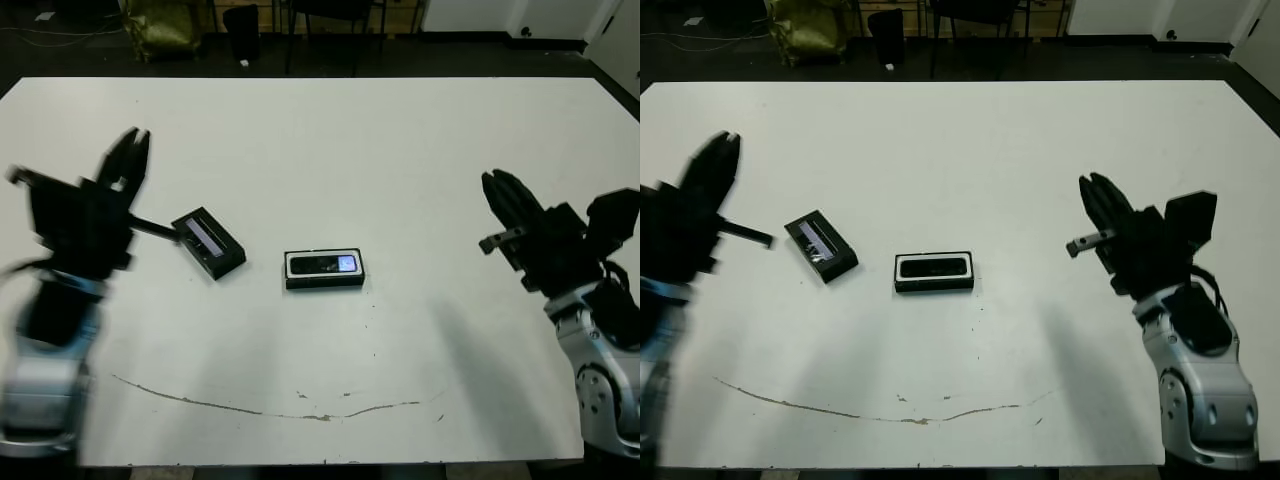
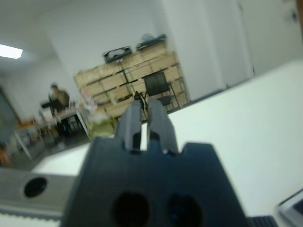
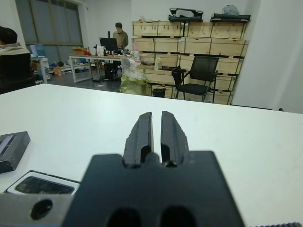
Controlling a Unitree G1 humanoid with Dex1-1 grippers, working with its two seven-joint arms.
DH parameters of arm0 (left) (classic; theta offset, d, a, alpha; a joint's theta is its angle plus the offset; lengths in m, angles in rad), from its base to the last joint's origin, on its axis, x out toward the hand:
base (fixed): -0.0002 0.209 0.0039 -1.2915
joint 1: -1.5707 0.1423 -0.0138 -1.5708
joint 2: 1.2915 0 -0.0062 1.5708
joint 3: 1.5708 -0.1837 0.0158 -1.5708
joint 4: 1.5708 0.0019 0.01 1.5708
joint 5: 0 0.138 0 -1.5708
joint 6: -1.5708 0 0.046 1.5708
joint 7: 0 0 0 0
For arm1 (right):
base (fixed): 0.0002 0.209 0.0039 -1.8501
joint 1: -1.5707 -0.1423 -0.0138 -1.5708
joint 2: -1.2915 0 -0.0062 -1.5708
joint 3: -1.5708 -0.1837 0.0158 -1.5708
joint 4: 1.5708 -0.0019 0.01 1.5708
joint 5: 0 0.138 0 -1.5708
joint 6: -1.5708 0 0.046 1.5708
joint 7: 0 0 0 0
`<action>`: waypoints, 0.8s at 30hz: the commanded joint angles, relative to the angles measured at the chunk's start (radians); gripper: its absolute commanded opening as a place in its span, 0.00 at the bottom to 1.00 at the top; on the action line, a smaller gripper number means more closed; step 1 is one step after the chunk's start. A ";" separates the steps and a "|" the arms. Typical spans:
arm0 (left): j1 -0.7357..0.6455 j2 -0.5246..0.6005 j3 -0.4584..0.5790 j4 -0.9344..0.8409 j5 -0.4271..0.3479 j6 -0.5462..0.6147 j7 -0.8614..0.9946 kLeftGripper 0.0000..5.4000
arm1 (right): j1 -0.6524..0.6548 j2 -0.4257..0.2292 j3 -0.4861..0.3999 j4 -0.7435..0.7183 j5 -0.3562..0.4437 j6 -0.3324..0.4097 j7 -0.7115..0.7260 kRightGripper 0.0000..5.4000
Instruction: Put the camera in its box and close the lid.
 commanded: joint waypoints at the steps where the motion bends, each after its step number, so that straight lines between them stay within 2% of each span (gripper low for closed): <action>1: -0.029 0.027 -0.022 0.025 0.014 0.102 -0.027 0.00 | 0.034 0.007 0.002 -0.001 0.013 0.015 -0.009 0.00; 4: -0.113 0.145 -0.016 0.039 -0.002 0.219 -0.149 0.00 | 0.047 0.005 -0.001 0.005 0.013 0.004 -0.008 0.00; 7: -0.180 0.175 0.004 0.026 -0.005 0.314 -0.160 0.00 | 0.059 0.009 -0.016 0.020 0.043 0.000 0.004 0.00; 9: -0.185 0.111 0.022 -0.004 -0.005 0.348 -0.086 0.00 | 0.072 0.008 -0.017 0.012 0.042 0.010 -0.012 0.00; 11: -0.160 -0.022 0.040 -0.024 -0.011 0.334 0.044 0.00 | 0.084 0.018 -0.015 0.013 0.043 0.000 -0.020 0.00; 15: -0.067 -0.269 0.016 0.005 0.007 0.184 0.258 0.00 | 0.097 0.047 -0.004 -0.006 0.046 0.001 -0.049 0.00; 18: -0.014 -0.325 -0.022 0.030 0.018 0.154 0.285 0.00 | 0.095 0.060 0.009 -0.001 0.060 -0.006 -0.045 0.00; 21: -0.014 -0.261 -0.043 0.036 -0.003 0.259 0.193 0.00 | 0.095 0.070 0.023 0.015 0.066 -0.020 -0.032 0.00; 24: -0.074 -0.052 -0.055 0.066 -0.026 0.343 -0.037 0.00 | 0.101 0.069 0.030 0.019 0.065 -0.024 -0.030 0.00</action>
